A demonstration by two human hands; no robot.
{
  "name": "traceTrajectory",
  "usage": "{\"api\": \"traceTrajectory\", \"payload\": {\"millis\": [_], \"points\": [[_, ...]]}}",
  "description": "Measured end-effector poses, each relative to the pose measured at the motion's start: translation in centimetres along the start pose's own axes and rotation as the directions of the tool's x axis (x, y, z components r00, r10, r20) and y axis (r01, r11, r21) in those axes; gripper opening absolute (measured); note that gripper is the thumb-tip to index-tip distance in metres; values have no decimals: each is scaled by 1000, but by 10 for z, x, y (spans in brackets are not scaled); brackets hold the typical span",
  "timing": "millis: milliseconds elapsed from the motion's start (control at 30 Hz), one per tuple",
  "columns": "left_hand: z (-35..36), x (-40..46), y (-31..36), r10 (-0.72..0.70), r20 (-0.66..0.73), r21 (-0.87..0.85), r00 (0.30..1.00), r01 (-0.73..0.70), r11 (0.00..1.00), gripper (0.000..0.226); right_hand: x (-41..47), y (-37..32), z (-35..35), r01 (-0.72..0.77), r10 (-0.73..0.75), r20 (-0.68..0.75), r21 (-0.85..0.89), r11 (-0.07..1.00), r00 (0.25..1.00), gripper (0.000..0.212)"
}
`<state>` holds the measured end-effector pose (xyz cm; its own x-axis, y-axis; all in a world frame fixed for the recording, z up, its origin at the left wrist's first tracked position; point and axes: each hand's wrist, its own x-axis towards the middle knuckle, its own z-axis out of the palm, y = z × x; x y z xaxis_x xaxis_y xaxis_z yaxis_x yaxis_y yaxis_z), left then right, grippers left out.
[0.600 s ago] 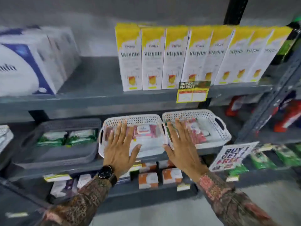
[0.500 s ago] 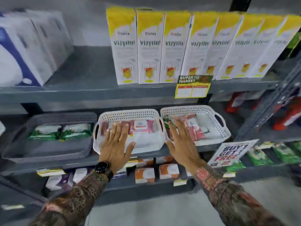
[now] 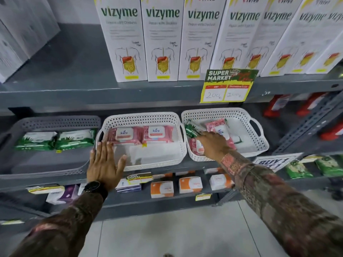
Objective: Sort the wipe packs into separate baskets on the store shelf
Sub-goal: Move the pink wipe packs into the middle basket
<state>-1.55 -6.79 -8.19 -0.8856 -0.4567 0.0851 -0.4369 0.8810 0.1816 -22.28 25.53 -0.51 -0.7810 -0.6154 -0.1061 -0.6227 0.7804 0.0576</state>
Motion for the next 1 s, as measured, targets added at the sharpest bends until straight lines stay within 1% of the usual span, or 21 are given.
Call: {"api": "traceTrajectory", "payload": {"millis": [67,167,267,333,433,500,567,633,700,833,933,1000], "points": [[1,0,-1,5,-19,-6,1000,-5,1000,94,1,0,3,-5,5,-13,3,1000,1000,65],[1,-1,0,15,-42,-4,999,-15,1000,92,0,5,5,-24,28,-59,56,998,998,72],[0,-2,2,22,-55,-12,998,-22,1000,91,-3,3,1,-94,103,-177,60,994,979,79],[-2,-3,2,19,-41,-14,999,-19,1000,92,-3,-5,-7,-142,152,-294,53,988,944,85],[-2,-3,3,11,-45,-21,999,-12,1000,90,2,-28,-23,-106,149,-459,118,987,876,81],[-2,-2,4,13,-38,-20,999,-13,1000,89,8,-55,-30,-26,97,-498,148,989,862,79],[-1,-2,1,2,-28,-8,1000,-3,1000,88,17,-94,-32,99,4,-467,195,976,884,79],[1,-1,1,1,-24,-1,1000,-1,1000,88,26,-131,-27,205,-94,-391,254,945,915,79],[2,-1,-1,9,-37,5,999,-9,1000,88,38,-165,-18,278,-190,-330,242,930,924,80],[7,-2,-5,39,-51,30,998,-38,999,85,60,-207,1,349,-310,-248,132,928,918,73],[8,0,-3,32,-52,22,998,-31,999,83,72,-217,13,341,-315,-226,89,936,922,71],[8,1,-4,35,-60,10,998,-34,999,84,76,-216,17,362,-340,-215,69,930,916,74]]}}
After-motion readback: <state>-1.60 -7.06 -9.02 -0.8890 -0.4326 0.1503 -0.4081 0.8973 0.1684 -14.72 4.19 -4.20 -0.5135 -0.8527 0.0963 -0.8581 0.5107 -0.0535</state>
